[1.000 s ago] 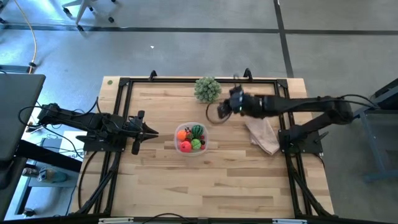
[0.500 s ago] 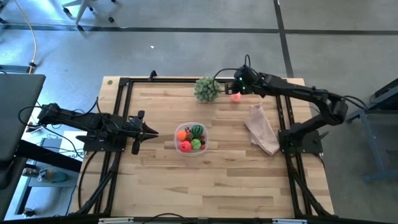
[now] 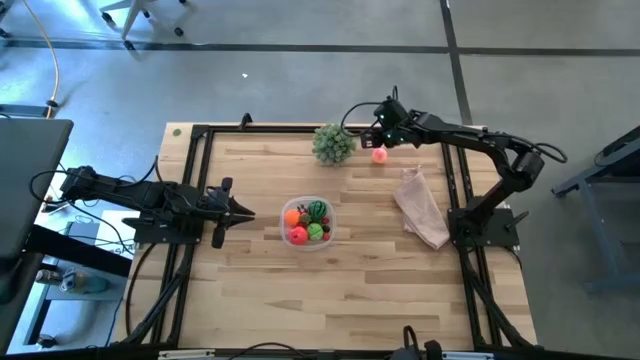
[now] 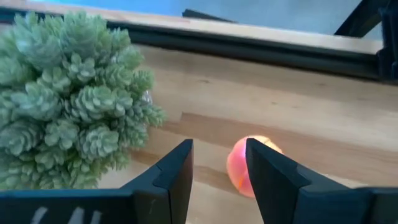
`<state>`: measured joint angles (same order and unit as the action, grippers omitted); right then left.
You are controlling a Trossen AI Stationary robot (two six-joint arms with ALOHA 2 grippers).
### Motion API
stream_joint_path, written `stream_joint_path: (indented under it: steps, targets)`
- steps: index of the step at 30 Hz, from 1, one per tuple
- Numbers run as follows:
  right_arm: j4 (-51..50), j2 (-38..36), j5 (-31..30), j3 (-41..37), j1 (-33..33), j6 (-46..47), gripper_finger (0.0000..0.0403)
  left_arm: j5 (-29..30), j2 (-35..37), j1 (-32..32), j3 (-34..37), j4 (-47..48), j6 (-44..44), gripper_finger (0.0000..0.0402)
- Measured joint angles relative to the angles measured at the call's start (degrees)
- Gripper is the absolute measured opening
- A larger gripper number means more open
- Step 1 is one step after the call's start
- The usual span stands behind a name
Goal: Pick and placing Produce into tupperware
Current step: Put the pink peach into the transparent bin
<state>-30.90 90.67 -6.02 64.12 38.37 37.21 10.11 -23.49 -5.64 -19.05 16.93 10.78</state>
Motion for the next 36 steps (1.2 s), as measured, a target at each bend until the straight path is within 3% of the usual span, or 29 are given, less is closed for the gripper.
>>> stream_joint_path:
  steps: [14, 25, 30, 36]
  targets:
    - [-3.2, 1.4, -2.1, 0.0, -0.9, 12.8, 0.014, 0.0, 0.0, 0.0, 0.0, 0.0, 0.0, 0.0046]
    - [-1.7, 3.9, -0.3, 0.1, -0.8, 16.7, 0.014, 0.0, 0.0, 0.0, 0.0, 0.0, 0.0, 0.0046]
    - [-3.7, 3.9, -1.4, 4.5, -0.5, 16.7, 0.014, 0.0, 0.0, 0.0, 0.0, 0.0, 0.0, 0.0046]
    - [-18.0, 6.6, -5.0, 16.8, -1.5, 14.2, 0.014, 0.0, 0.0, 0.0, 0.0, 0.0, 0.0, 0.0046]
